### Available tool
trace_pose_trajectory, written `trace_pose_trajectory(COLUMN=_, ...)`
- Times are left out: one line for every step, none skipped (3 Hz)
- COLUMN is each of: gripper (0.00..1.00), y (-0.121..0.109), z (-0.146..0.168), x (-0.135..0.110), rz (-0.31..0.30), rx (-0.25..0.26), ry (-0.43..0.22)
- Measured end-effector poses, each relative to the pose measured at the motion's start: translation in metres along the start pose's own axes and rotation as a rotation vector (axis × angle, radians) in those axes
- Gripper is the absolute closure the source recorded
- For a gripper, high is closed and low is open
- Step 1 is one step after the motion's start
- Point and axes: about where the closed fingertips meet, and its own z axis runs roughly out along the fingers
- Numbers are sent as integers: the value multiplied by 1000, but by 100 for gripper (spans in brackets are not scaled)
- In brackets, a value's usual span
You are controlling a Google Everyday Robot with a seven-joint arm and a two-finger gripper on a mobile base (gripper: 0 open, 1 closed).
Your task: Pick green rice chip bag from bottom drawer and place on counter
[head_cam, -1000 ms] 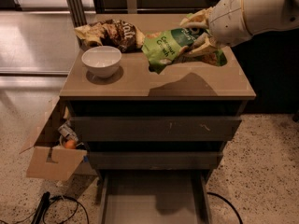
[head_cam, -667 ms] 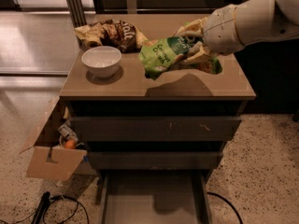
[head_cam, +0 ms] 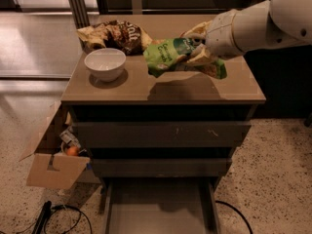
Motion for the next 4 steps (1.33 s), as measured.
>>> trace_pose_trajectory(gripper=100, y=-42, z=13, x=22, rz=37, rx=37, ry=69)
trace_pose_trajectory(gripper=100, y=-60, z=21, x=43, rz=56, rx=35, ry=98)
trace_pose_trajectory(gripper=100, y=-47, z=42, x=64, rz=74, rx=-50, ry=79)
trace_pose_trajectory(gripper=100, y=-19, z=72, x=82, rz=77, rx=-165, ry=68)
